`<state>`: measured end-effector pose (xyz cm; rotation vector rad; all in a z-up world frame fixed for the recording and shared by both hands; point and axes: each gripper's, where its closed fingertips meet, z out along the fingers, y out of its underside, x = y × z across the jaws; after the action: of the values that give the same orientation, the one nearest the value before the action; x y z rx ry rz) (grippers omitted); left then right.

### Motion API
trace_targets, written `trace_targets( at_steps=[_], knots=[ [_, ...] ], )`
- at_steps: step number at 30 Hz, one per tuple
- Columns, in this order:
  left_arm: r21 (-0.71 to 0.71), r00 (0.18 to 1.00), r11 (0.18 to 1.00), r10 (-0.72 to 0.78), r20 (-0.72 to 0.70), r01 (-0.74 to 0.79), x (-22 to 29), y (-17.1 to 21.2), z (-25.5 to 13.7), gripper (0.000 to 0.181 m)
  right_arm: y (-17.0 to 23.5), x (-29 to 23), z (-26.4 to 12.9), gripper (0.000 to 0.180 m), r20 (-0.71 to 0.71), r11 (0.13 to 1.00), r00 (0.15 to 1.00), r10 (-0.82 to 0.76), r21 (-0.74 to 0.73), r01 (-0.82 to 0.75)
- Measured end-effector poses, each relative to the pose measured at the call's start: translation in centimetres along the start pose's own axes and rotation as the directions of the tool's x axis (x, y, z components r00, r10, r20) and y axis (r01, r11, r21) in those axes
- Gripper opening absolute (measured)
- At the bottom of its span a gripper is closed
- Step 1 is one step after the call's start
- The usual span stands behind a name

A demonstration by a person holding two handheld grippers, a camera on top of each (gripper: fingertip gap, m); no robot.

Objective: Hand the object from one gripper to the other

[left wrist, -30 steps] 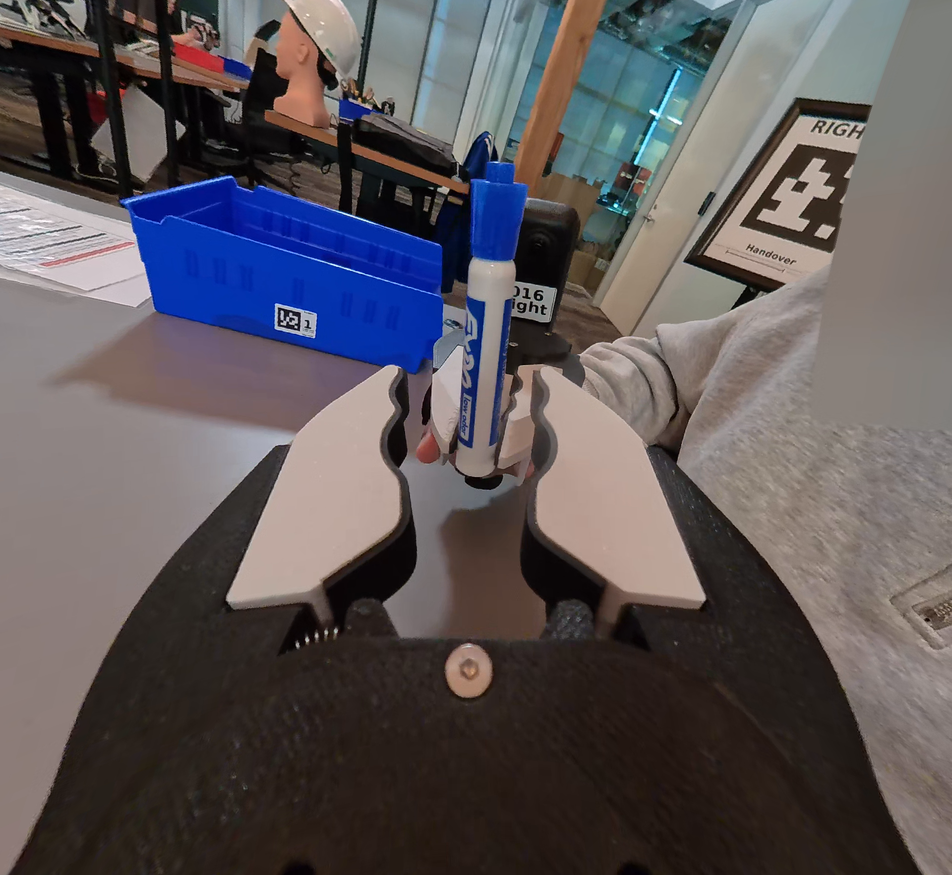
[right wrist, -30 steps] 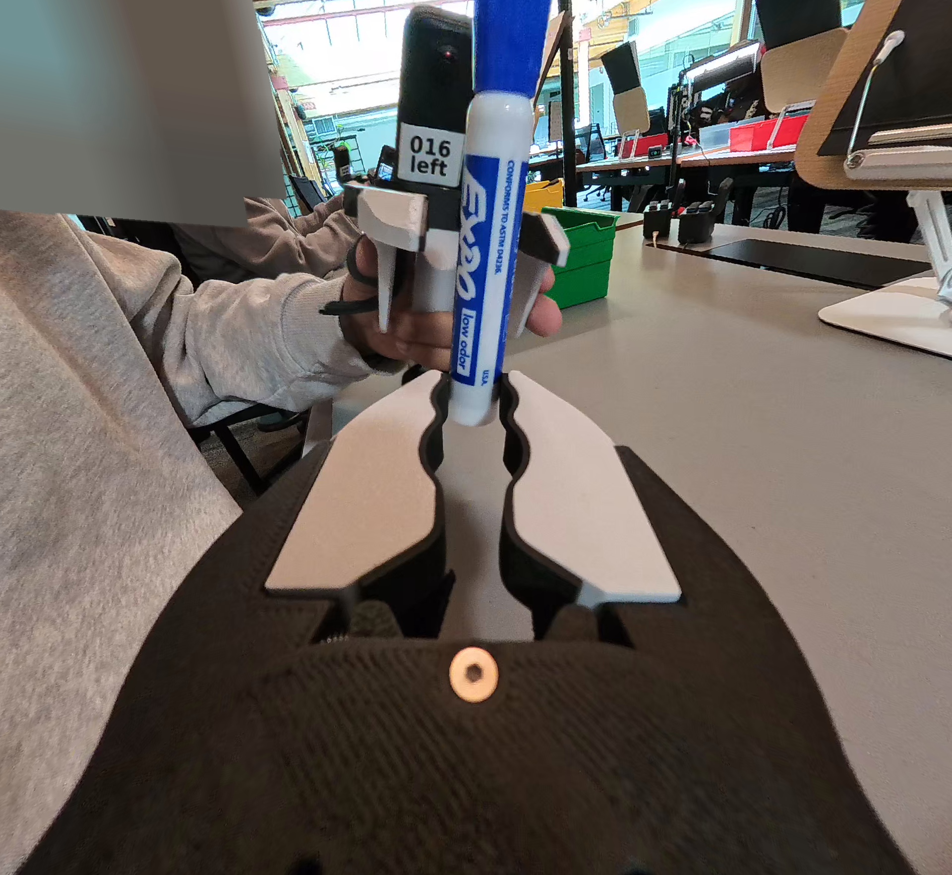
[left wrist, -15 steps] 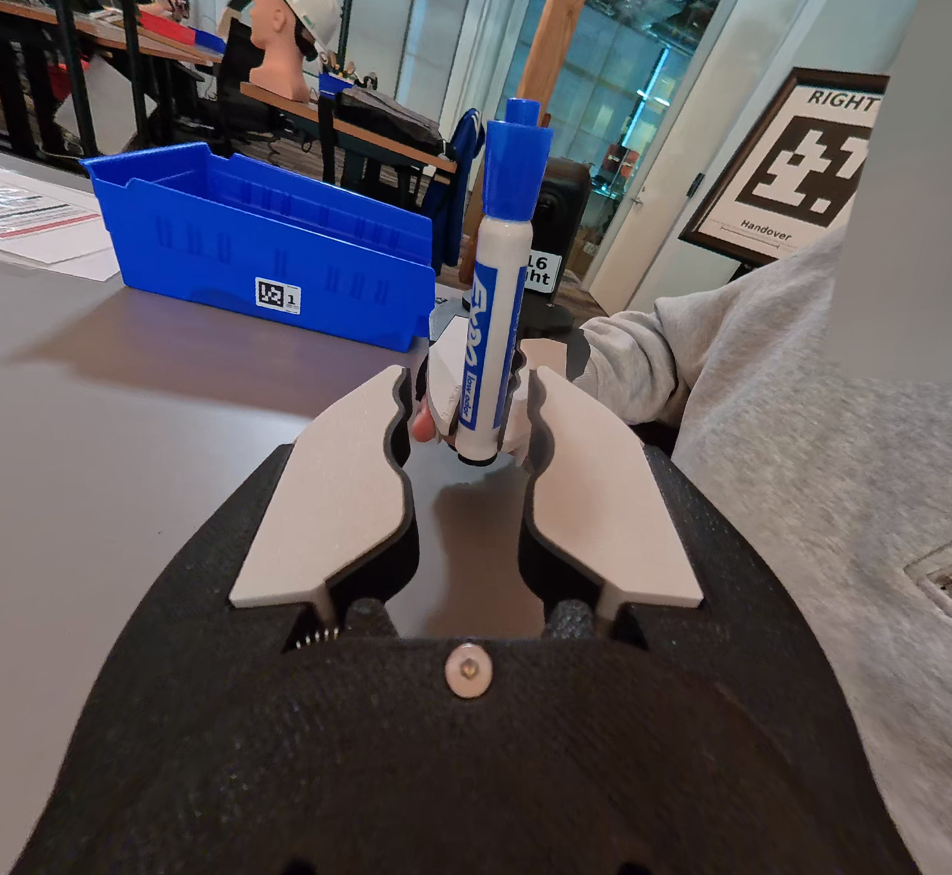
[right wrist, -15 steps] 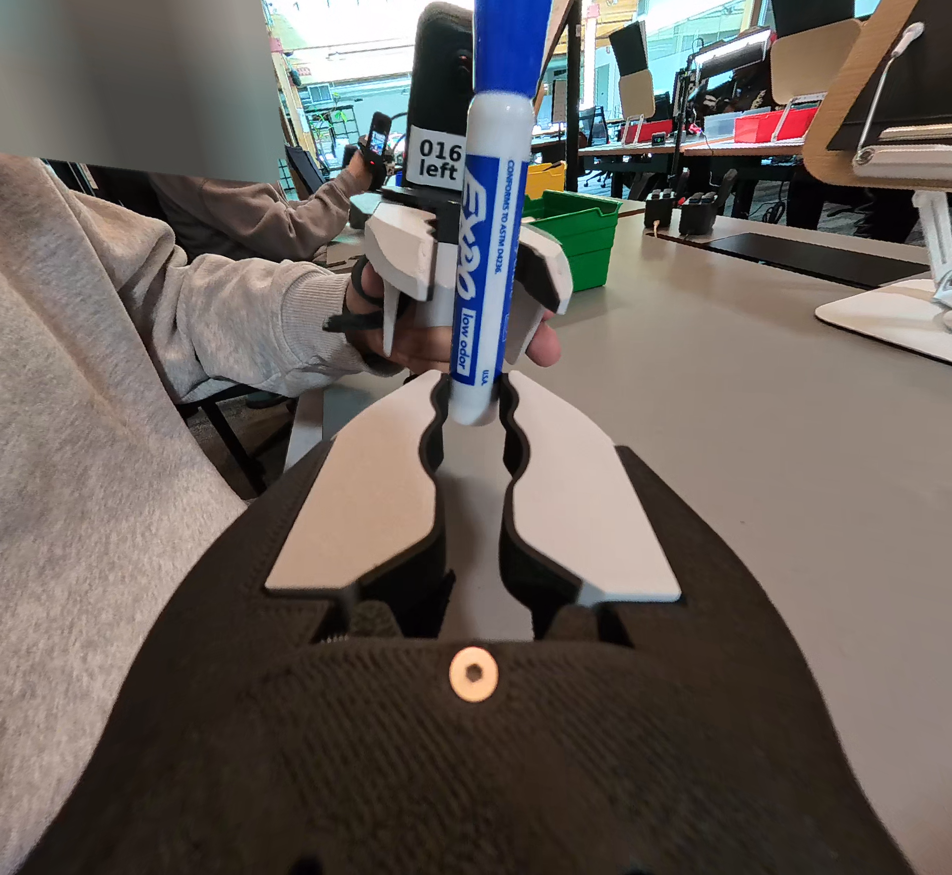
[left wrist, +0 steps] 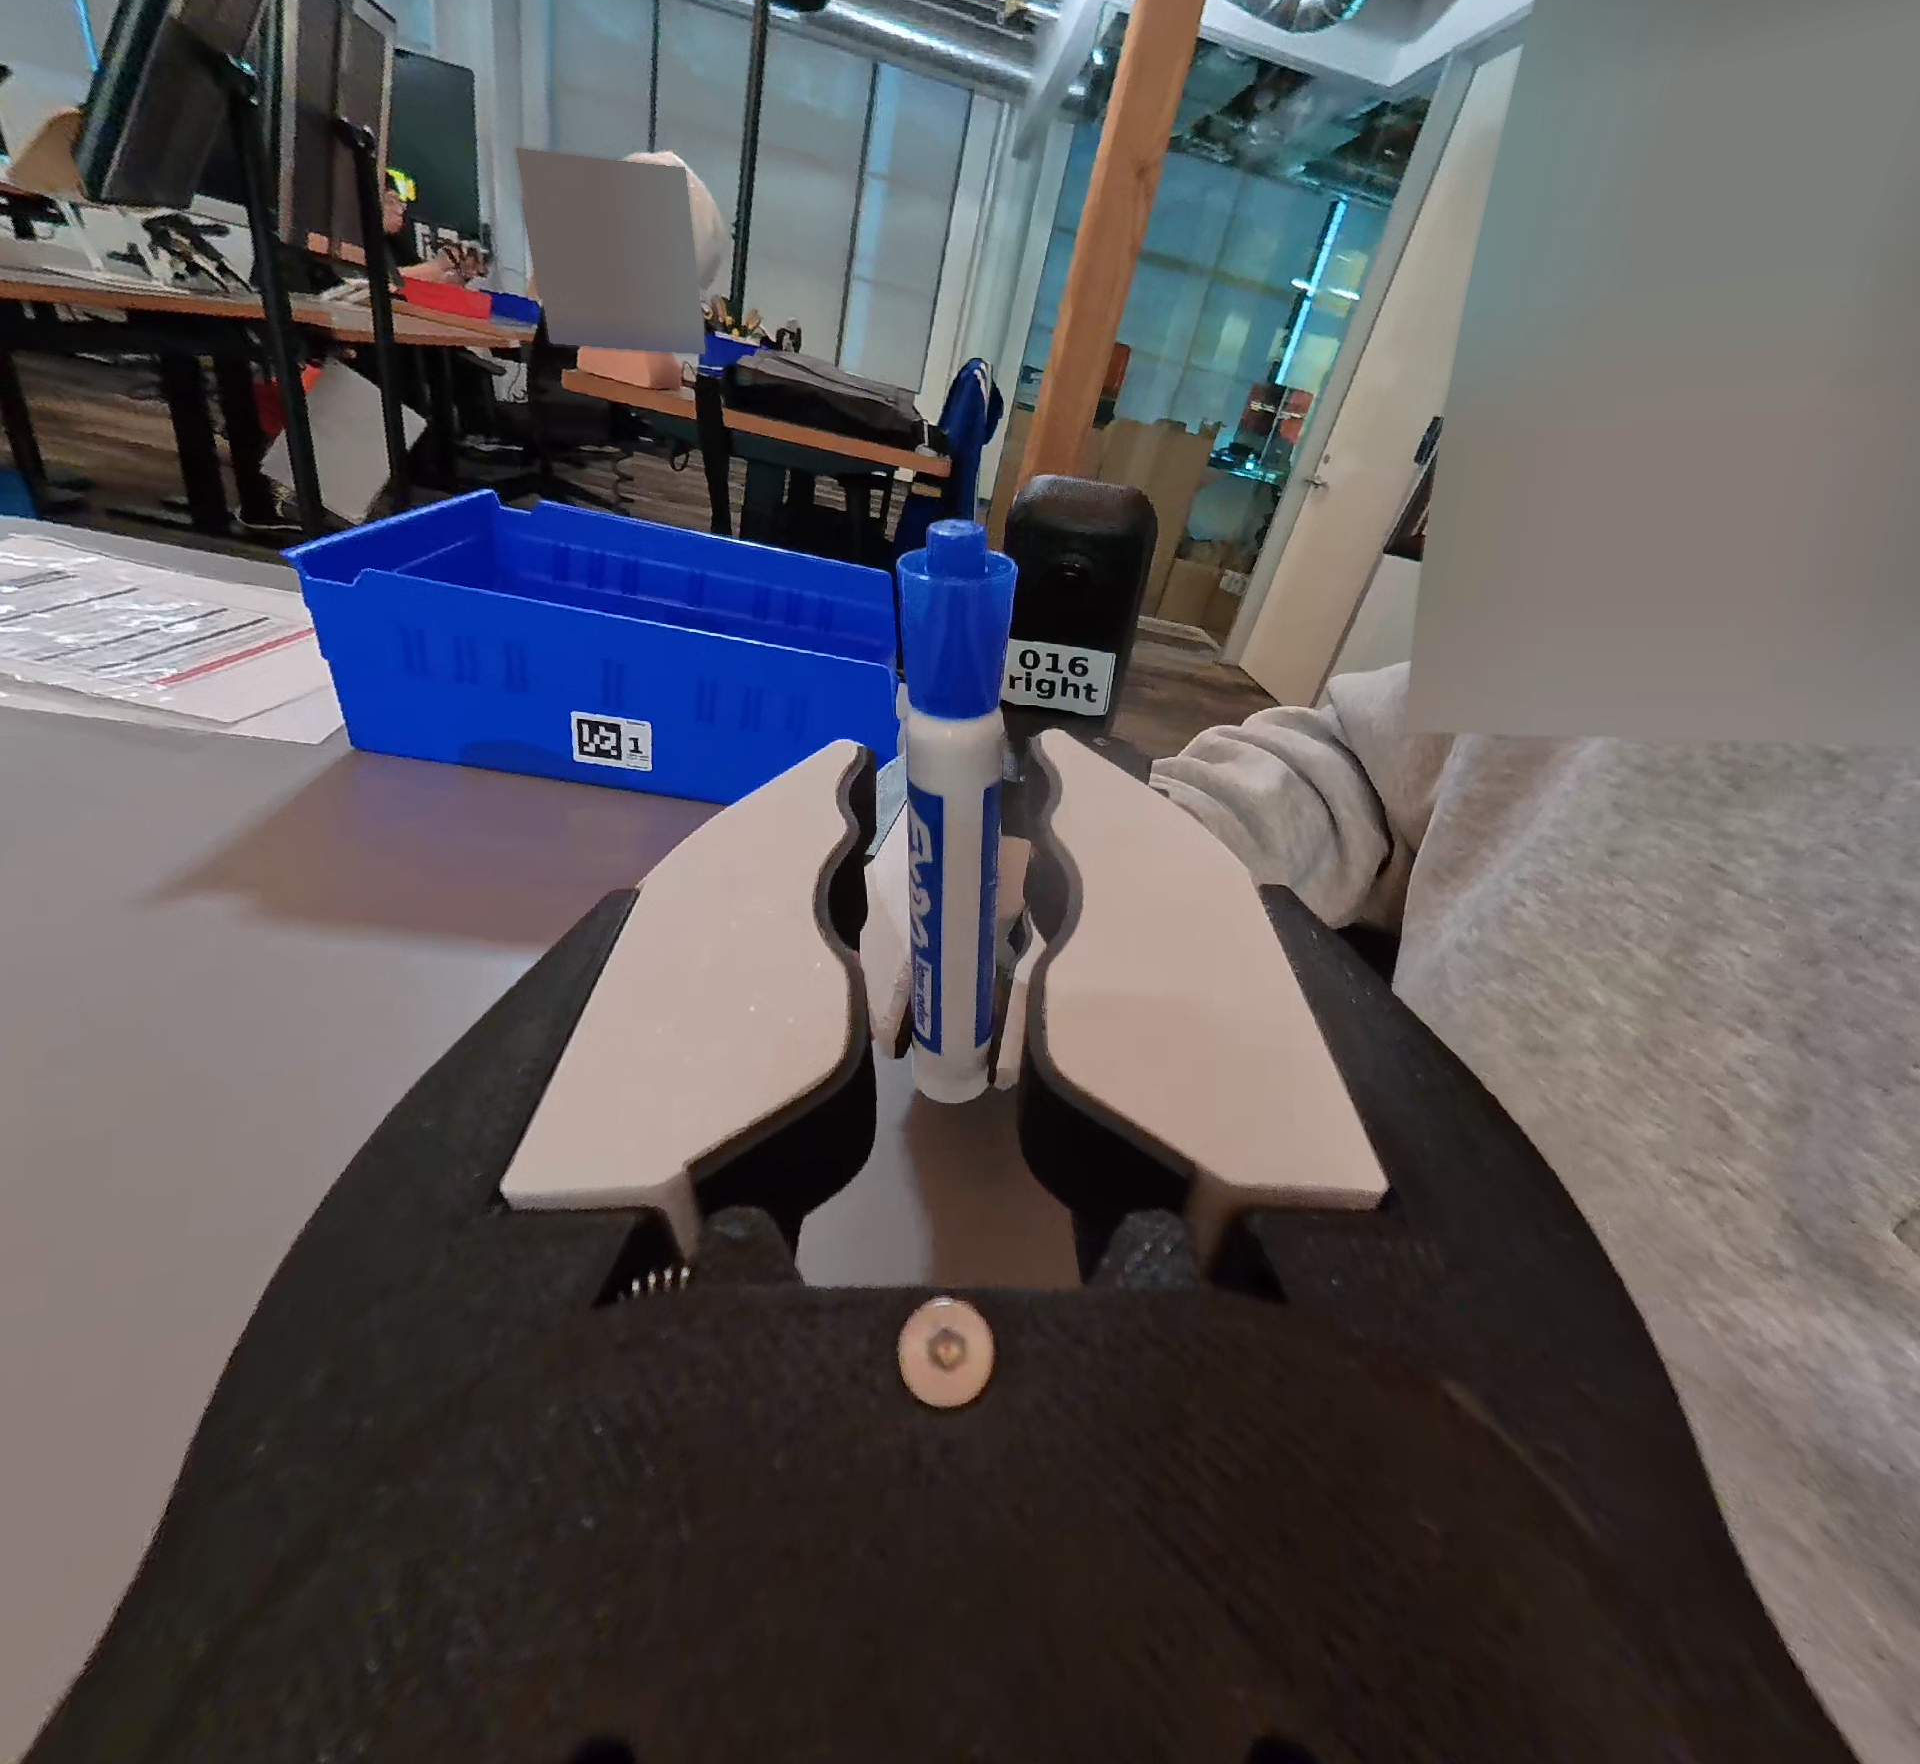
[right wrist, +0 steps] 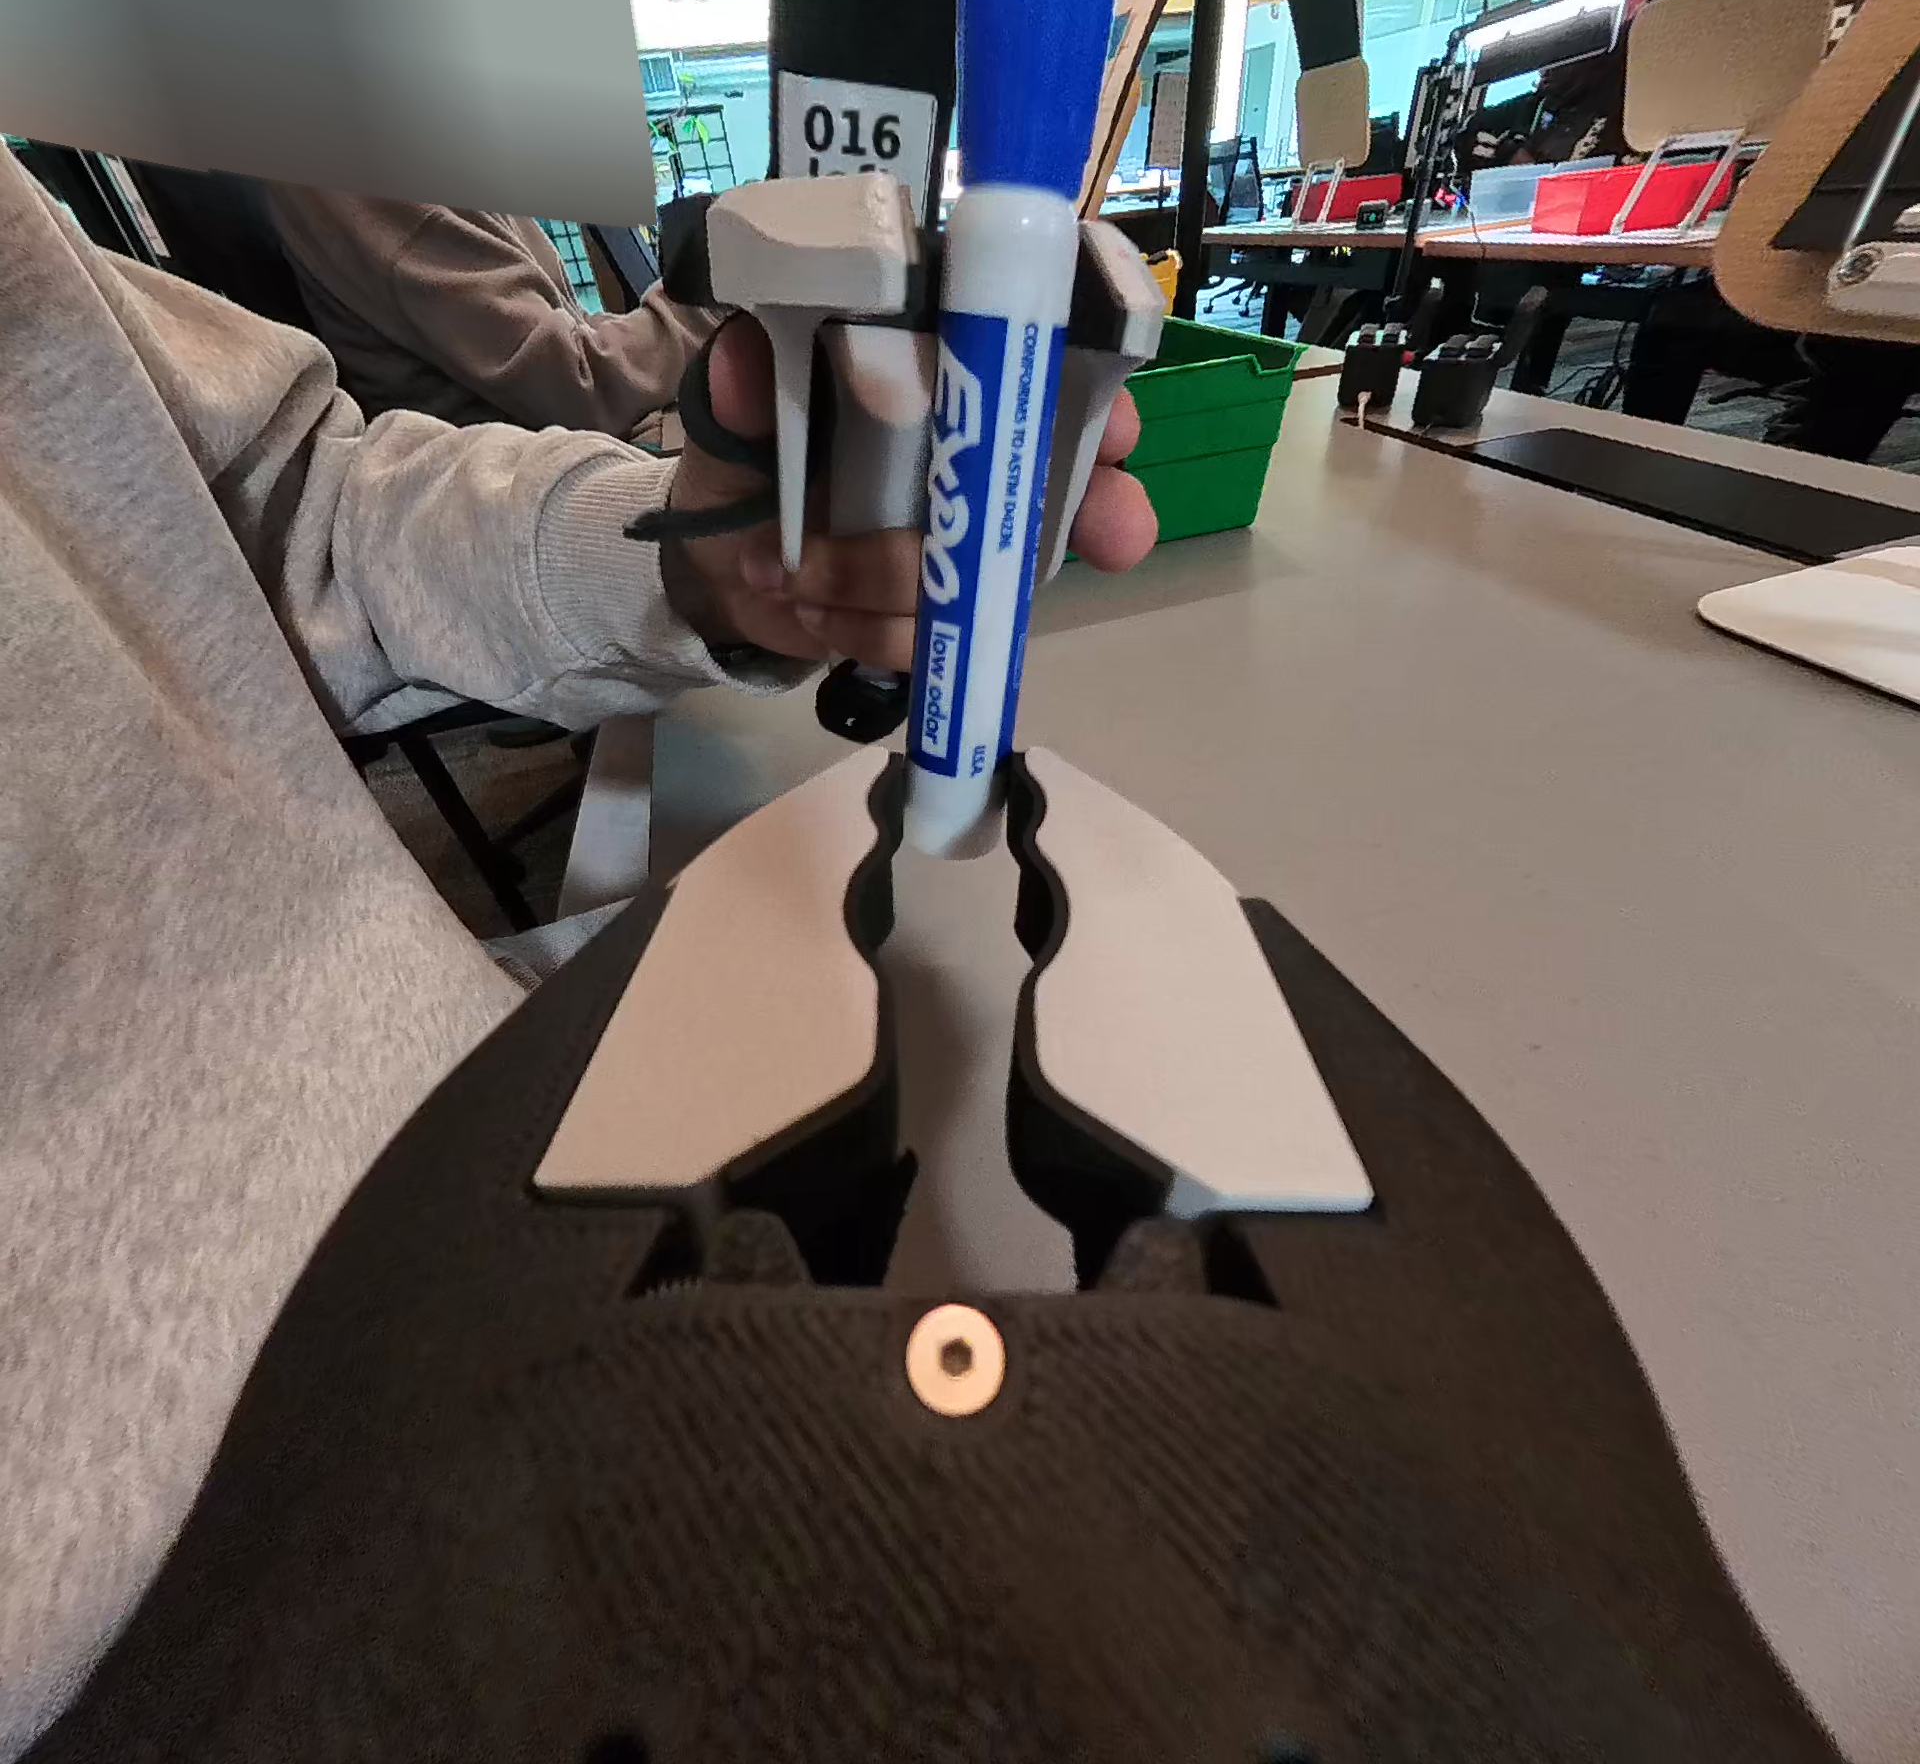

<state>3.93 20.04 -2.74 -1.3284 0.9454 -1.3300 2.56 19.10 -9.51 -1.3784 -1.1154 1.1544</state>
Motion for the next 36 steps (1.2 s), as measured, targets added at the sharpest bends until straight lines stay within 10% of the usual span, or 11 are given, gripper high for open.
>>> trace_targets(
  at_steps=[16, 36],
  knots=[
    [-0.054, 0.997, 0.996, 0.066, 0.036, -0.064, -0.2, 0.9, 0.3, 0.018, 0.6, 0.4, -0.1, 0.043, 0.012, 0.999, 1.0, 0.013, -0.039, -0.012],
    [-0.15, 0.999, 0.988, 0.037, -0.036, -0.042, 1.6, 4.7, 2.5, 0.019, -5.9, -0.4, -2.6, 0.022, -0.021, 0.992, 0.999, 0.026, 0.127, -0.023]
  ],
)
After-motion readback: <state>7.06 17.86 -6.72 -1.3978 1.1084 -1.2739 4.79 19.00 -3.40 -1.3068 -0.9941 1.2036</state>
